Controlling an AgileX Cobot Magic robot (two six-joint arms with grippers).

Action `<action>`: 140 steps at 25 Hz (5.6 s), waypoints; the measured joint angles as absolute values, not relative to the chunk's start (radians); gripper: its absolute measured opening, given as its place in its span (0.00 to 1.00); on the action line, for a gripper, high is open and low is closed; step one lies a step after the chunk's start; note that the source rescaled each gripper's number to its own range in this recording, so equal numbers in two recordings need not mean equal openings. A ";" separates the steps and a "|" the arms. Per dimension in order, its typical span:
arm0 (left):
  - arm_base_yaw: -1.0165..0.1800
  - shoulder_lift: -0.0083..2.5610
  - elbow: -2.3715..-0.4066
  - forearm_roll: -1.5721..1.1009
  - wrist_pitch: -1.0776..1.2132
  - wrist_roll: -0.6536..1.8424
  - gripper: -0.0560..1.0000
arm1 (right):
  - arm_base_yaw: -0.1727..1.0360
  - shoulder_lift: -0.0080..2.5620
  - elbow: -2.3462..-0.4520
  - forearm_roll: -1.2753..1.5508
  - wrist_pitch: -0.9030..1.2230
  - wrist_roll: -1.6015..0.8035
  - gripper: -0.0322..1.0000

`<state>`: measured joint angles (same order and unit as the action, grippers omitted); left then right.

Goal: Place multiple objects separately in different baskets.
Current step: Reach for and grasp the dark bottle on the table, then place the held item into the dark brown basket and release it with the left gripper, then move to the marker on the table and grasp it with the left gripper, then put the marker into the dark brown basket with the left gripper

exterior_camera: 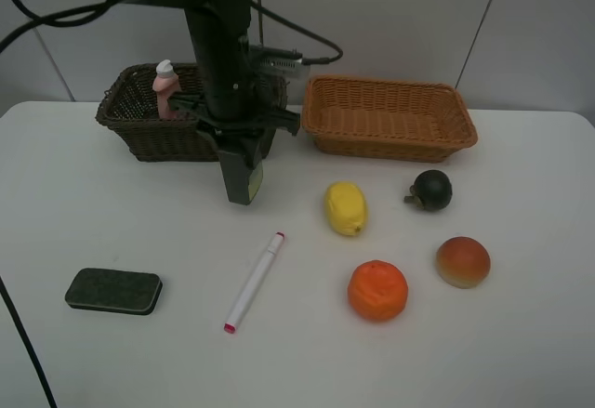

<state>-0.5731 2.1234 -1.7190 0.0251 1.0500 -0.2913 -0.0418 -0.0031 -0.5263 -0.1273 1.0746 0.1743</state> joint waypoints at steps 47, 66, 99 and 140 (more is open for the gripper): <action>-0.401 2.078 -1.992 -0.013 1.198 -0.170 1.00 | -0.042 -0.003 -0.526 -0.127 1.075 0.174 0.95; -0.808 1.634 -1.159 -0.046 1.121 -0.192 1.00 | -0.042 -0.003 -0.526 -0.127 1.075 0.174 0.95; -0.887 2.147 -1.291 0.032 0.717 -0.288 1.00 | -0.042 -0.003 -0.526 -0.127 1.075 0.174 0.95; -0.414 1.911 -1.431 0.111 0.113 -0.275 0.07 | -0.042 -0.003 -0.526 -0.127 1.075 0.174 0.95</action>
